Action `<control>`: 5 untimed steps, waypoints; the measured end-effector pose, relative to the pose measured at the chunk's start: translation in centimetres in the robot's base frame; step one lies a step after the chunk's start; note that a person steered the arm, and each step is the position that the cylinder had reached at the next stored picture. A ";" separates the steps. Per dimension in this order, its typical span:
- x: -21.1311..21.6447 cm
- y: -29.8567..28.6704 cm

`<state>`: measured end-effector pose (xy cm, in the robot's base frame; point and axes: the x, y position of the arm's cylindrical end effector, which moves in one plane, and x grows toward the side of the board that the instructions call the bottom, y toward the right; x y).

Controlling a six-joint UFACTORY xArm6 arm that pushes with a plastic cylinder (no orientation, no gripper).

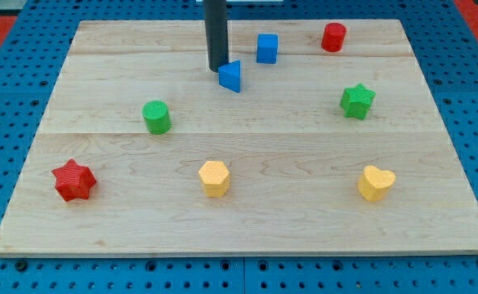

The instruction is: Push the triangle to the bottom side

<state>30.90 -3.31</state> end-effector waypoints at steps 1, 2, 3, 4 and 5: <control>-0.3 0.6; -1.2 2.5; -0.5 1.6; -0.5 11.0; 0.1 15.6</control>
